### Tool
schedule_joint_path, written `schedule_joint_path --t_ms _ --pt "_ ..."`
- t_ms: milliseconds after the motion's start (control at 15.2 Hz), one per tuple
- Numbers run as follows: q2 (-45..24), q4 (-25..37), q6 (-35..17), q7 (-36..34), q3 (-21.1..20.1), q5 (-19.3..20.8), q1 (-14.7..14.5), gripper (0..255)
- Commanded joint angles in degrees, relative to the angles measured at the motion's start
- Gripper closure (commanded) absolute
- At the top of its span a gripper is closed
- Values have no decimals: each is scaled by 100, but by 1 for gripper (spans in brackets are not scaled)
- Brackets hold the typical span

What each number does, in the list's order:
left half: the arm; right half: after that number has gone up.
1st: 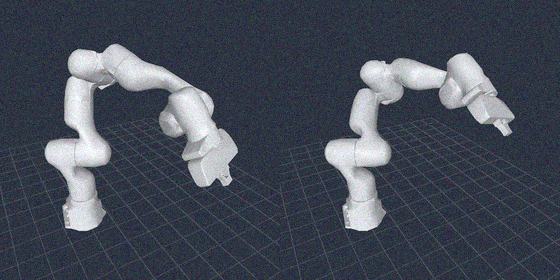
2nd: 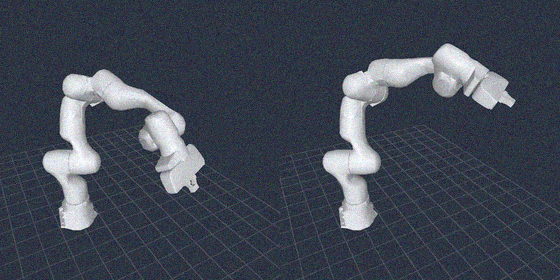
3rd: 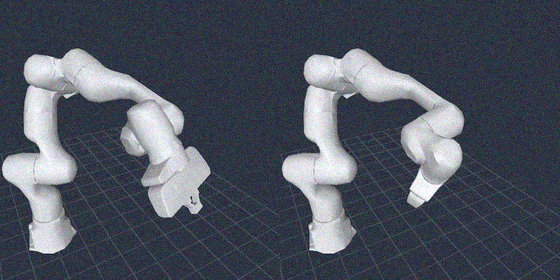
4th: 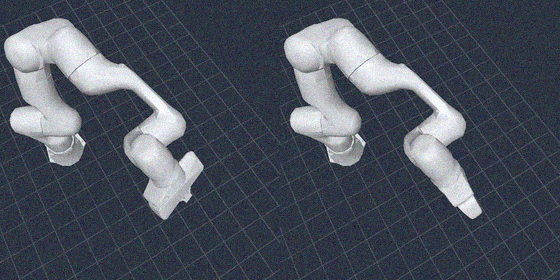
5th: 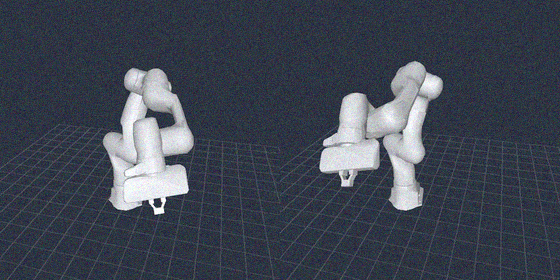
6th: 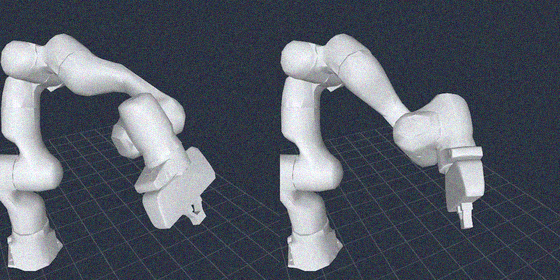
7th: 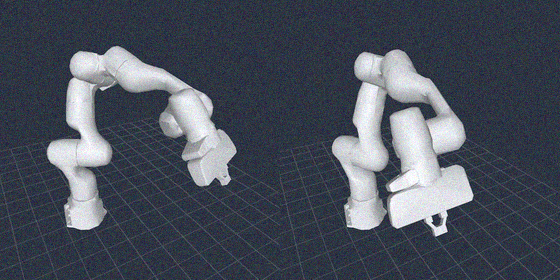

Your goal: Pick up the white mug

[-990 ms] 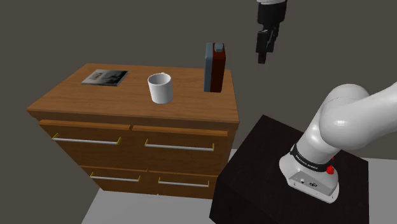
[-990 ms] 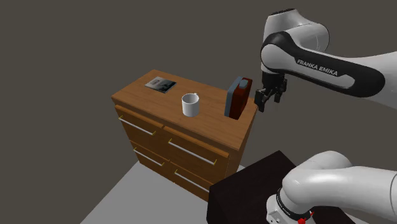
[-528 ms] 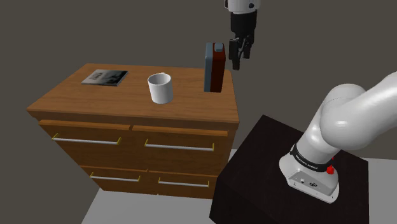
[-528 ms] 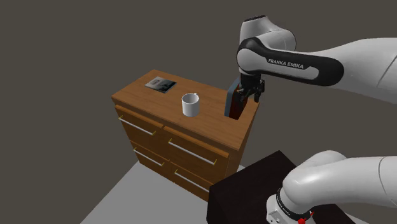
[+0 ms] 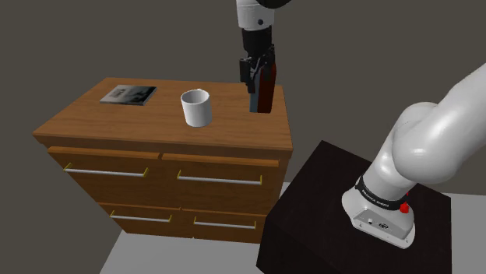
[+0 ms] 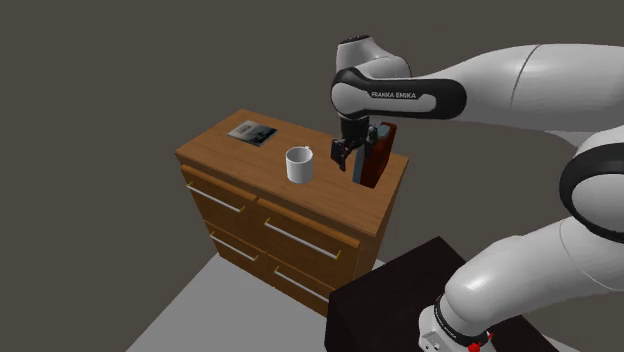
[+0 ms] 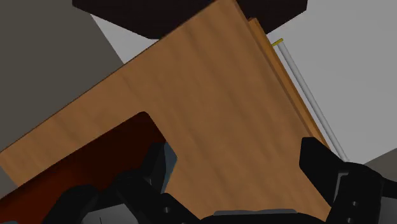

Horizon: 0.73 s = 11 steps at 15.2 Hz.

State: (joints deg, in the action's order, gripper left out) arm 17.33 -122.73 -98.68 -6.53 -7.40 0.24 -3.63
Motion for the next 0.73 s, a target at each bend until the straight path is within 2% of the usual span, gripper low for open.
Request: schedule_joint_path --t_ms 0,660 --pt "-397 275 -155 -153 -92 -16 -35 0" --pt "-2463 2142 -482 -864 -418 169 -281 0"
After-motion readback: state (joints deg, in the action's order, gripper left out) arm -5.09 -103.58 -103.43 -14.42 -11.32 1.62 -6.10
